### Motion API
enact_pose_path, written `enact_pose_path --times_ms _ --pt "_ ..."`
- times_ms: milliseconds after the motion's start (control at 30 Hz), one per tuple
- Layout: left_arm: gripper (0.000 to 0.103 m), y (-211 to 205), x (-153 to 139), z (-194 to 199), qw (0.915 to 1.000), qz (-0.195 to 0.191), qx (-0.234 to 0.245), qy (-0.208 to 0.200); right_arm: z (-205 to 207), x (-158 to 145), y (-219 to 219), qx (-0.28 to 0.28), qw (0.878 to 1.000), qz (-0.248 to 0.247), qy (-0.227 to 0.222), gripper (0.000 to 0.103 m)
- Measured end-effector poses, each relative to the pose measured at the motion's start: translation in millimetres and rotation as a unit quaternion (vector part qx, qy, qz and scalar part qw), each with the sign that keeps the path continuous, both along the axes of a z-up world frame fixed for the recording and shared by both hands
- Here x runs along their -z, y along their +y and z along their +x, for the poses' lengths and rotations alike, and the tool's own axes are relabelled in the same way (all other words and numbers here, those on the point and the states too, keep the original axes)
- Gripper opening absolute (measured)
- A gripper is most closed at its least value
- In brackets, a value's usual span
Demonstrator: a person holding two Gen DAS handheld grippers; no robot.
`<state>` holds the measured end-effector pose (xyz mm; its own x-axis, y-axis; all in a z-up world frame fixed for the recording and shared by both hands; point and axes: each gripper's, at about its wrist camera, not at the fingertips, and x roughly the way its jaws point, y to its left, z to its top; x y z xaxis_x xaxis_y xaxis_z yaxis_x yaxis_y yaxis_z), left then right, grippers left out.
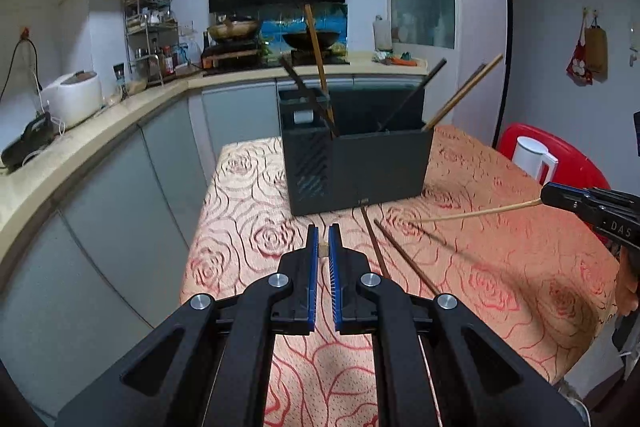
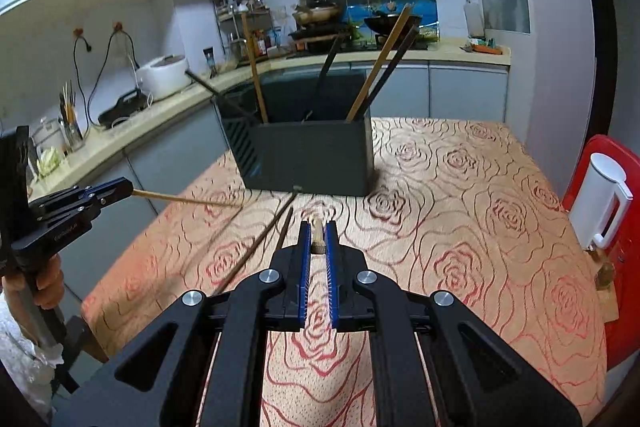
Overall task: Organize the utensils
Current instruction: 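Lift the chopsticks and carry both tools over the green holder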
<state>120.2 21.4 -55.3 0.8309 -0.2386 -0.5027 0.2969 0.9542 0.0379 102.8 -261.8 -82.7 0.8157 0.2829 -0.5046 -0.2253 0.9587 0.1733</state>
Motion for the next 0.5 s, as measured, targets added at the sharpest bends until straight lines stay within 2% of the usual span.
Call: enact_pose_path --times_ms 200,500 --pt "0.005 -3 -21 12 0.9999 0.002 0.004 -0.016 12 -21 -7 -0.006 1.000 0.017 -0.011 0.008" --pt "0.005 -7 -47 37 0.9998 0.003 0.012 -0.014 36 -58 -12 -0.018 0.999 0.026 -0.015 0.008"
